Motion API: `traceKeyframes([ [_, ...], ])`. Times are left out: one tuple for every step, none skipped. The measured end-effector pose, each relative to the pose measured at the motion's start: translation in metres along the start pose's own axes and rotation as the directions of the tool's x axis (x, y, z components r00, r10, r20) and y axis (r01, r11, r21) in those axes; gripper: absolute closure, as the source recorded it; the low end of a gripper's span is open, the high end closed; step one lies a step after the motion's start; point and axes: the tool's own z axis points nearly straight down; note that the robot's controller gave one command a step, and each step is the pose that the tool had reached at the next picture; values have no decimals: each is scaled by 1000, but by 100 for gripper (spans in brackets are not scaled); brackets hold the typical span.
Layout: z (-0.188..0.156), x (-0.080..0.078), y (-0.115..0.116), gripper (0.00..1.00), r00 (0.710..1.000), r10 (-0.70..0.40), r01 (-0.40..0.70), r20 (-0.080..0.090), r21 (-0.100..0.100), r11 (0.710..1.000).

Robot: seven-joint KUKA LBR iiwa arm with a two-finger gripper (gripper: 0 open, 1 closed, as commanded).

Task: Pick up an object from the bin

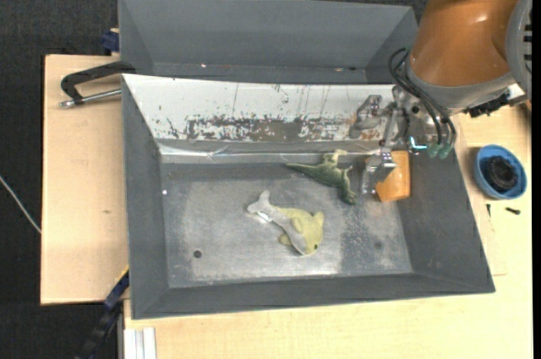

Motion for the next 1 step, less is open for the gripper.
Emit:
traceKeyframes([
  [-47,-29,4,0,932,-361,361,16,7,932],
])
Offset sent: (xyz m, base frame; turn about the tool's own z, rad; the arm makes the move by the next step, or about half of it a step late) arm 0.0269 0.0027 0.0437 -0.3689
